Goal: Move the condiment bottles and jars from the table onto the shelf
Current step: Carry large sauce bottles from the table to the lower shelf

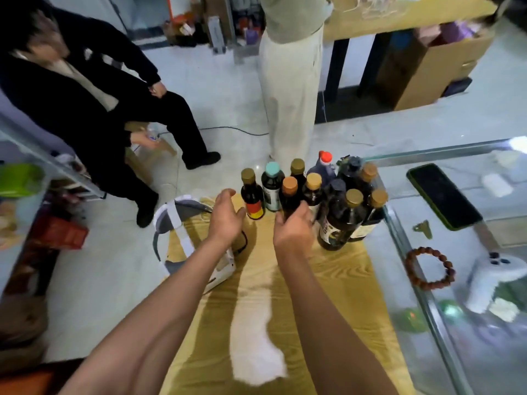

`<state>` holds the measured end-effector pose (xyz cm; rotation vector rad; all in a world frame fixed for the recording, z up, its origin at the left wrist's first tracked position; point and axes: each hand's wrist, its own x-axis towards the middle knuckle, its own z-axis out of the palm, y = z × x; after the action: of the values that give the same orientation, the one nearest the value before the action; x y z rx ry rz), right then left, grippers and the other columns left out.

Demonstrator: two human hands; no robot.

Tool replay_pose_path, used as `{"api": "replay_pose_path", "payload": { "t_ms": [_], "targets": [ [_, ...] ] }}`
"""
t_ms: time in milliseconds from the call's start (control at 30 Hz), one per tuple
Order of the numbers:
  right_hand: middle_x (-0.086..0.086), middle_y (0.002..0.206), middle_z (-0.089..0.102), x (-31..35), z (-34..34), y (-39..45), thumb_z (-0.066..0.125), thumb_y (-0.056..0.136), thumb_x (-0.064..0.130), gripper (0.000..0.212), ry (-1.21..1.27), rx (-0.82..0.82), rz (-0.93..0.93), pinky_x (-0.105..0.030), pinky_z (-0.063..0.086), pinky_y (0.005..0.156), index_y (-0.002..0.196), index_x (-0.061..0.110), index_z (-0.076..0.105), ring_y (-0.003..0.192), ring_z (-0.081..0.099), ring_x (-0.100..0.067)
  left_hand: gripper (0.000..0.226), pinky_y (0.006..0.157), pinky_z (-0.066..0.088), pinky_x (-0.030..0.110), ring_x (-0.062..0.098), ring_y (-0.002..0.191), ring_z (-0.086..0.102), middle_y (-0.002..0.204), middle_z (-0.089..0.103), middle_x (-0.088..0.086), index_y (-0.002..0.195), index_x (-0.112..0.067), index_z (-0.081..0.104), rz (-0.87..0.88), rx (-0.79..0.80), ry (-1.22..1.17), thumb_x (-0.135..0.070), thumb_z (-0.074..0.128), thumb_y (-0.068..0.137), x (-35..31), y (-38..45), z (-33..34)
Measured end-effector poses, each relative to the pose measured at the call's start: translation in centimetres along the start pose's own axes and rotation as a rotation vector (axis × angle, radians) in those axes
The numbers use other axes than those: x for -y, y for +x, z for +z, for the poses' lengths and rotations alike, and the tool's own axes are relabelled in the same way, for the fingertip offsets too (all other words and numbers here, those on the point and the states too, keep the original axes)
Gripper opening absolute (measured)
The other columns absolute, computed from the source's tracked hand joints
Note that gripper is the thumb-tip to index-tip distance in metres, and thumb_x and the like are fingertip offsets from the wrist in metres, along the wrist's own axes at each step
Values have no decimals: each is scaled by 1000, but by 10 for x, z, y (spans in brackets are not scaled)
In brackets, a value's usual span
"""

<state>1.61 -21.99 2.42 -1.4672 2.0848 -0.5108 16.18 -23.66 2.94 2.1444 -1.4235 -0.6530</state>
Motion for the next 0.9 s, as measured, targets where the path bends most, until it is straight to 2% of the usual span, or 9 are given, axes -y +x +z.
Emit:
{"api": "replay_pose_path", "payload": {
  "t_ms": [67, 167, 300, 367, 467, 567, 733, 833, 900],
  "targets": [
    [-11, 144, 43, -1, 3, 6, 52, 98, 41, 64, -35, -22, -24, -38, 44, 92, 148, 9, 28, 122, 52, -30, 57, 104, 42, 40, 26, 129, 46, 141, 47, 10, 137, -10, 40, -53, -12, -93, -13, 68, 87, -1, 21, 2],
    [-10, 139, 46, 0, 4, 17, 54, 97, 44, 60, -88, -10, -18, -37, 48, 80, 143, 11, 32, 114, 59, -29, 62, 102, 44, 41, 23, 128, 48, 141, 49, 5, 138, -17, 39, 3, -15, -85, -14, 69, 85, -2, 41, 5],
    [-10, 132, 47, -1, 9, 28, 54, 97, 45, 57, -128, 6, -68, -34, 46, 71, 138, 10, 35, 106, 63, -28, 64, 92, 40, 25, 11, 116, 49, 131, 55, -1, 136, -17, 41, 2, 49, -195, -10, 73, 82, -6, 50, 19],
    [-10, 133, 45, -4, 13, 29, 54, 97, 43, 58, -99, 16, -109, -37, 48, 74, 141, 10, 34, 110, 60, -29, 59, 89, 38, 21, 13, 113, 50, 122, 56, -2, 132, -13, 46, -3, 89, -228, -9, 74, 81, -9, 52, 25],
    [-13, 135, 44, -14, 16, 31, 56, 96, 39, 60, -58, 33, -195, -40, 49, 79, 144, 9, 34, 115, 53, -32, 53, 96, 41, 31, 20, 114, 49, 120, 53, 2, 128, -16, 53, 32, 93, -132, -21, 76, 81, -5, 52, 30],
    [-16, 140, 43, -23, 20, 31, 56, 96, 26, 58, 45, 97, -274, -40, 49, 85, 145, 6, 31, 121, 51, -34, 47, 90, 40, 31, 16, 107, 47, 113, 47, 0, 124, -15, 57, 26, 111, -72, -30, 74, 83, -2, 45, 34],
    [-14, 134, 54, -24, 22, 35, 61, 91, 18, 57, 168, 191, -342, -37, 48, 86, 141, 7, 35, 118, 55, -34, 31, 77, 44, 31, 21, 96, 58, 106, 65, 5, 114, -11, 55, 1, 95, -183, -19, 68, 87, -4, 35, 37],
    [-10, 130, 58, -19, 22, 38, 69, 87, 22, 55, 230, 190, -316, -39, 50, 90, 134, 12, 42, 117, 57, -30, 32, 82, 50, 38, 26, 97, 62, 105, 68, 6, 112, -14, 57, -54, 40, -136, -28, 69, 87, -3, 32, 34],
    [-8, 128, 59, -19, 22, 40, 73, 85, 22, 55, 255, 196, -319, -42, 49, 94, 131, 14, 46, 118, 56, -28, 32, 81, 50, 35, 26, 98, 63, 106, 69, 7, 109, -13, 60, -89, 19, -153, -34, 69, 86, -2, 27, 33]
  ]
}}
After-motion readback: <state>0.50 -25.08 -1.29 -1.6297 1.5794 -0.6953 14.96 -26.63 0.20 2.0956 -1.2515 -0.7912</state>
